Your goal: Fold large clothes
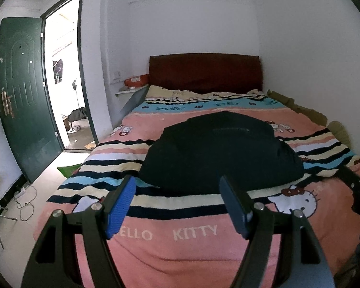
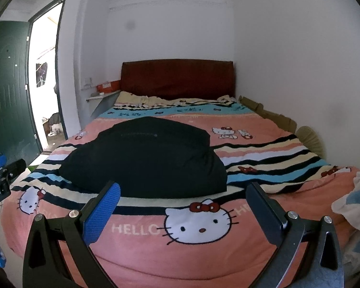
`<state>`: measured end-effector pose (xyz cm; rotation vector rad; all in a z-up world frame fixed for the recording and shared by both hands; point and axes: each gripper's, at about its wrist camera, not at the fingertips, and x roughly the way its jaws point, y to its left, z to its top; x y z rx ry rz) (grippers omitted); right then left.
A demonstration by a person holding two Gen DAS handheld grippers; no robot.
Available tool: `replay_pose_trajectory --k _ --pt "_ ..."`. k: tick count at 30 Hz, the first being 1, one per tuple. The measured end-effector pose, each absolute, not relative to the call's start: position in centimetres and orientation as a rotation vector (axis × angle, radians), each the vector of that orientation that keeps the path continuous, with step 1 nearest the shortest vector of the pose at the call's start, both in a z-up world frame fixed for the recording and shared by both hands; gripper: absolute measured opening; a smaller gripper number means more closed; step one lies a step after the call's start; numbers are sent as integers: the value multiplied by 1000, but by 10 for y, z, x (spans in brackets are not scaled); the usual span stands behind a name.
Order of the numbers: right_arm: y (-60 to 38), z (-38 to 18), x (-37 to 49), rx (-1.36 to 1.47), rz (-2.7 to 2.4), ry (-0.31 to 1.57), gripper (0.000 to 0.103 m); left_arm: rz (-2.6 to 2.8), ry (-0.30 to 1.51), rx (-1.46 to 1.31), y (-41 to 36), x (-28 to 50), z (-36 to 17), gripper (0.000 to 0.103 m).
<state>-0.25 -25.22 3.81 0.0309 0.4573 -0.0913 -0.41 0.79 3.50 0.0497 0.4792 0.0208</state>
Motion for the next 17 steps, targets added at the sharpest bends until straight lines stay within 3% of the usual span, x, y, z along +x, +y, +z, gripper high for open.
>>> replay_pose_trajectory --k 17 --pt "-259 23 7 31 -110 489 103 30 488 68 5 0 22 71"
